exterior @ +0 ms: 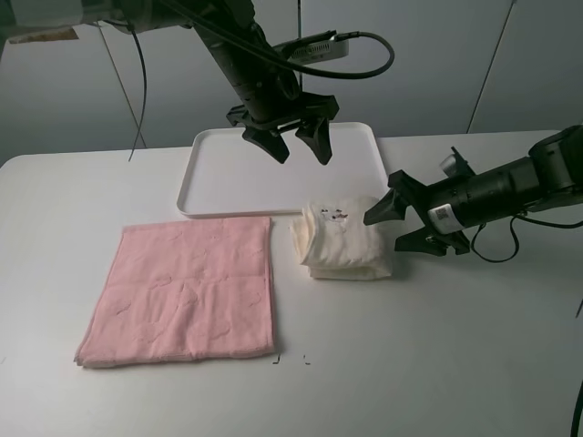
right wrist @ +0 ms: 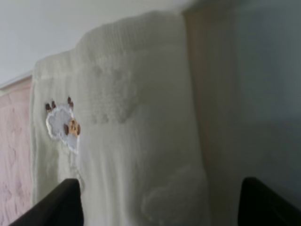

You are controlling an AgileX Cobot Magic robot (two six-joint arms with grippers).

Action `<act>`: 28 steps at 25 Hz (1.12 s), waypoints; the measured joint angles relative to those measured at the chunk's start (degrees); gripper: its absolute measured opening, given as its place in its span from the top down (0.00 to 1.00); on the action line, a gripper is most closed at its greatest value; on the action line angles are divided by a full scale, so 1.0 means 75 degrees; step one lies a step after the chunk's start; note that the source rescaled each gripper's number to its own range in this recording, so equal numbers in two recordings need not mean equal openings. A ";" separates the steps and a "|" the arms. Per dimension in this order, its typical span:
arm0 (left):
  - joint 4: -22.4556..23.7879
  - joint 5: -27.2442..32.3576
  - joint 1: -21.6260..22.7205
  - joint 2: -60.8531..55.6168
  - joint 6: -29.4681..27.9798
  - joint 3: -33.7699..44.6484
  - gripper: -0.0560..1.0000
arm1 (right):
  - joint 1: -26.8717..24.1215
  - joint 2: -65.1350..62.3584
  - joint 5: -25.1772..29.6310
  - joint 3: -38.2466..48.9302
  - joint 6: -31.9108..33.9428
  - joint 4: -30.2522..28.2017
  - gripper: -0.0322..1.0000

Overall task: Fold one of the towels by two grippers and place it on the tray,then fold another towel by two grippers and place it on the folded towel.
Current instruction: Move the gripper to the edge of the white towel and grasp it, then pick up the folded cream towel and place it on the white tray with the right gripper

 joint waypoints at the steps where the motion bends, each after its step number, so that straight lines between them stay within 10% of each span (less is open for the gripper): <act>1: 0.0000 0.0005 0.0000 0.0000 0.0000 0.0000 0.13 | 0.0084 0.0000 -0.0019 0.0000 -0.0040 0.0038 0.28; 9: 0.0000 0.0350 0.0000 0.0000 0.0187 0.0000 0.13 | 0.0891 0.0000 -0.1042 0.0000 -0.0282 0.0253 0.32; 15: -0.0017 0.0419 0.0000 -0.0223 0.0399 0.0000 0.13 | 0.0891 0.0000 -0.0759 0.0000 -0.0692 0.0364 0.89; 21: -0.0017 0.0270 0.0000 -0.1006 0.0584 0.0589 0.13 | 0.0891 0.0000 -0.0208 0.0000 -0.1176 0.0378 0.89; 28: 0.0384 -0.1560 0.0056 -0.2635 0.0653 0.3658 0.13 | 0.0891 0.0000 -0.0191 -0.0049 -0.1124 0.0140 0.89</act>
